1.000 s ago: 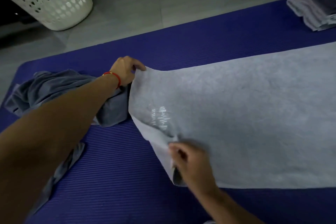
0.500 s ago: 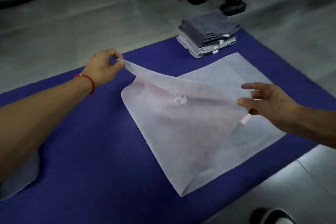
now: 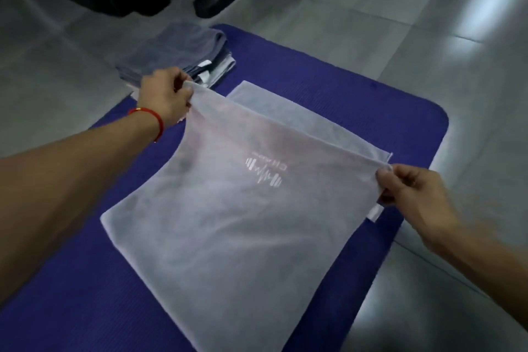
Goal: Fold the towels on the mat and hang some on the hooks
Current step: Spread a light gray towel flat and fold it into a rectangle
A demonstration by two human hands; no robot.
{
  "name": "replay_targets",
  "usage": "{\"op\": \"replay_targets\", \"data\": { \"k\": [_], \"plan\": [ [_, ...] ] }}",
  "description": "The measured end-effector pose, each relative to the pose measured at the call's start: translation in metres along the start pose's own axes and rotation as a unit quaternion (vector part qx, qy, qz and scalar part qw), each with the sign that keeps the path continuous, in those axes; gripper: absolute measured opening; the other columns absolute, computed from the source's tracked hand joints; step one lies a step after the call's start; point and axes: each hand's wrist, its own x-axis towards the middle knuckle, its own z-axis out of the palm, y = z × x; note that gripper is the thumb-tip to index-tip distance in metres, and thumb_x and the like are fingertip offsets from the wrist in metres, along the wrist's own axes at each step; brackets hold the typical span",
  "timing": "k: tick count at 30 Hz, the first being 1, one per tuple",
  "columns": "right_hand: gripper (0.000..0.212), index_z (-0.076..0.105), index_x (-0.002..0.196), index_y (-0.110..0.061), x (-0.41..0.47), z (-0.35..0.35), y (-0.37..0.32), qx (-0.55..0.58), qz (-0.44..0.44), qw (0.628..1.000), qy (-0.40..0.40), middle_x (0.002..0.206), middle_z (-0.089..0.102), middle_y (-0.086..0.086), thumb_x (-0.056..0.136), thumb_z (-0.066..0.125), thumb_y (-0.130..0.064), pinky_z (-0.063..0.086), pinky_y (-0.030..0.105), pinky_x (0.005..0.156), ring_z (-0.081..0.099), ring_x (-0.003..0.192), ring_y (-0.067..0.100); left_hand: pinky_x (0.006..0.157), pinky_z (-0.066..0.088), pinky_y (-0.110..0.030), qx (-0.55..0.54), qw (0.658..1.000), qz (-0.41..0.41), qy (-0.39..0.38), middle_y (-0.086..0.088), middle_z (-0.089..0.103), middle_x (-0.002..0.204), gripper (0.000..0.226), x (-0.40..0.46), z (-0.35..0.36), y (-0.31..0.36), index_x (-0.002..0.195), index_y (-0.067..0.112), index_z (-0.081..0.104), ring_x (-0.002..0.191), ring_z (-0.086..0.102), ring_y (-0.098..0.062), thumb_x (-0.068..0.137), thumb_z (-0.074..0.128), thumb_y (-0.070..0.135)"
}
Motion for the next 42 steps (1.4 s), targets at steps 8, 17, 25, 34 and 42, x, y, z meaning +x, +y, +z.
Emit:
{"op": "replay_targets", "data": {
  "k": [8, 17, 25, 34, 42],
  "plan": [
    [0.02, 0.071, 0.085, -0.03, 0.069, 0.011, 0.013, -0.075, -0.037, 0.983, 0.164, 0.074, 0.066, -0.019, 0.101, 0.06, -0.024, 0.047, 0.01, 0.055, 0.064, 0.063, -0.003, 0.096, 0.052, -0.045, 0.087, 0.995, -0.025, 0.03, -0.025, 0.071, 0.102, 0.019, 0.082, 0.084, 0.035, 0.103, 0.005, 0.072, 0.102, 0.064, -0.042, 0.093, 0.06, 0.016],
    [0.017, 0.065, 0.095, -0.022, 0.084, 0.019, 0.045, -0.194, -0.07, 0.963, 0.175, 0.09, 0.062, -0.004, 0.099, 0.057, -0.036, 0.056, 0.043, 0.072, 0.06, 0.088, 0.018, 0.097, 0.052, -0.042, 0.102, 0.992, -0.064, -0.033, -0.02, 0.071, 0.112, 0.021, 0.106, 0.139, 0.039, 0.107, 0.016, 0.075, 0.108, 0.064, -0.041, 0.094, 0.061, 0.024],
    [0.011, 0.058, 0.099, -0.025, 0.084, 0.008, 0.042, -0.211, -0.065, 0.966, 0.135, 0.099, 0.053, -0.004, 0.098, 0.062, -0.035, 0.047, 0.035, 0.075, 0.054, 0.088, 0.014, 0.098, 0.049, -0.033, 0.056, 0.986, -0.099, -0.119, -0.01, 0.073, 0.106, 0.021, 0.117, 0.148, 0.045, 0.098, 0.013, 0.075, 0.107, 0.066, -0.03, 0.093, 0.069, 0.032],
    [0.009, 0.059, 0.092, -0.021, 0.084, -0.002, 0.028, -0.233, -0.013, 0.969, 0.081, 0.084, 0.065, -0.003, 0.097, 0.064, -0.025, 0.054, 0.042, 0.074, 0.063, 0.079, 0.017, 0.083, 0.058, -0.032, -0.005, 0.998, 0.009, -0.069, 0.0, 0.075, 0.086, 0.017, 0.087, 0.105, 0.054, 0.093, 0.013, 0.079, 0.084, 0.069, -0.016, 0.092, 0.067, 0.025],
    [0.008, 0.05, 0.108, -0.022, 0.053, -0.003, -0.008, -0.158, -0.099, 0.976, 0.113, 0.081, 0.064, -0.003, 0.103, 0.056, -0.023, 0.056, 0.039, 0.062, 0.065, 0.068, 0.018, 0.083, 0.055, -0.029, -0.008, 0.998, 0.056, 0.028, 0.0, 0.075, 0.09, 0.014, 0.042, 0.018, 0.05, 0.1, 0.016, 0.079, 0.085, 0.068, -0.013, 0.092, 0.068, 0.02]
  ]
}}
